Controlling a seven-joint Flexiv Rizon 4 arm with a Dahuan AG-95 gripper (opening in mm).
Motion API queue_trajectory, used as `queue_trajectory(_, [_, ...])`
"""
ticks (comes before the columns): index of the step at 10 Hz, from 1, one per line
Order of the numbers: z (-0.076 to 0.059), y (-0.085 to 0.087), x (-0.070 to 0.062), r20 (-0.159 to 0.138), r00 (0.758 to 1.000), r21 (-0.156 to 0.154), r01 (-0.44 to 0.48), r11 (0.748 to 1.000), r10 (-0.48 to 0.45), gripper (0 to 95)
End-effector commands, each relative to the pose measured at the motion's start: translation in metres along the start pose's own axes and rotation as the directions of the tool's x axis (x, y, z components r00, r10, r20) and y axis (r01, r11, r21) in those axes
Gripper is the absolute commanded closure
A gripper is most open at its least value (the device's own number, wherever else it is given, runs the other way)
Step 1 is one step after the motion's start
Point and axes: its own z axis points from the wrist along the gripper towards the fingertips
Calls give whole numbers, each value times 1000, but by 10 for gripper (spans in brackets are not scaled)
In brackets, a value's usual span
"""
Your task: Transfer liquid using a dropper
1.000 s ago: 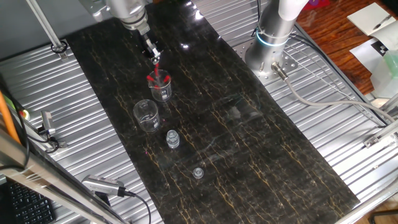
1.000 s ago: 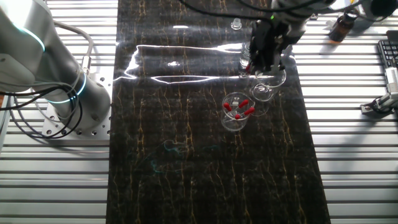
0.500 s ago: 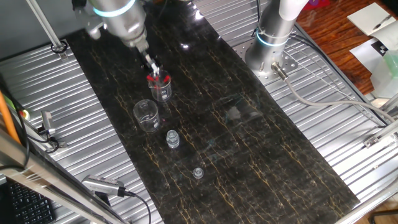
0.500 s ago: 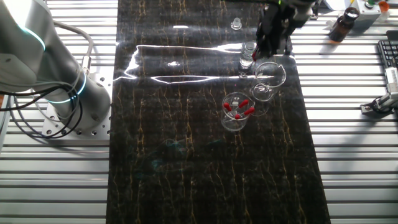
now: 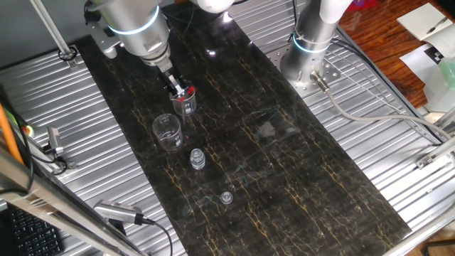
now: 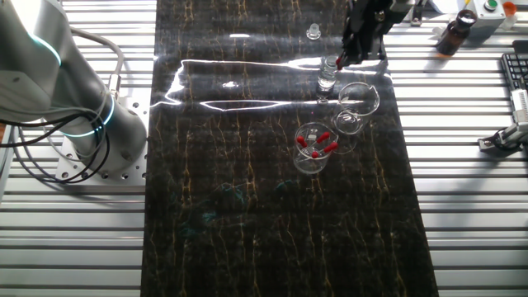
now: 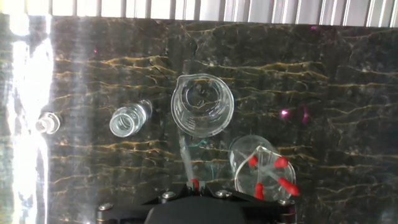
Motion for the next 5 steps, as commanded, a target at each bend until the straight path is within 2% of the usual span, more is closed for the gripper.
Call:
queue_trajectory(1, [0,0,-1,-2,1000,6,6,1000,-6,950])
queue_trajectory(5, [1,-1,-2,-5,1000,4,0,1000,0,950])
